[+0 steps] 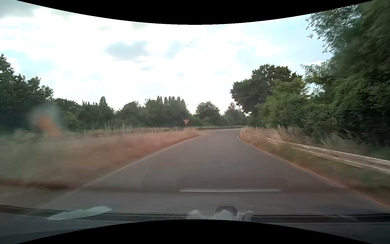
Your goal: Follow the waypoints while adhering to traffic rules and regulations
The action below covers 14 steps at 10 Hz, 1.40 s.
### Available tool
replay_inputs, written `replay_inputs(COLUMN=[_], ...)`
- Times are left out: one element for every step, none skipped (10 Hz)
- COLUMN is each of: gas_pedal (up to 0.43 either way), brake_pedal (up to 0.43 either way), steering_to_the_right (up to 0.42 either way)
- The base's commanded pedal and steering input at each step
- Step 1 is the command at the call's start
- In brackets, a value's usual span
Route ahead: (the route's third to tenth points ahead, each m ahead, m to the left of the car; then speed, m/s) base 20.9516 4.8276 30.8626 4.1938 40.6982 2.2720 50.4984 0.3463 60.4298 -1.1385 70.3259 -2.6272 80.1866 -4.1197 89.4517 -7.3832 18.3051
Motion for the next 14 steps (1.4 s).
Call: replay_inputs(gas_pedal=[0.067,0.067,0.067,0.067,0.067,0.067,0.067,0.067,0.067,0.079,0.079,0.087,0.098,0.110], brake_pedal=[0.000,0.000,0.000,0.000,0.000,0.000,0.000,0.000,0.000,0.000,0.000,0.000,0.000,0.000], steering_to_the_right=[0.019,0.020,0.022,0.022,0.022,0.022,0.022,0.022,0.022,0.023,0.023,0.024,0.024,0.024])
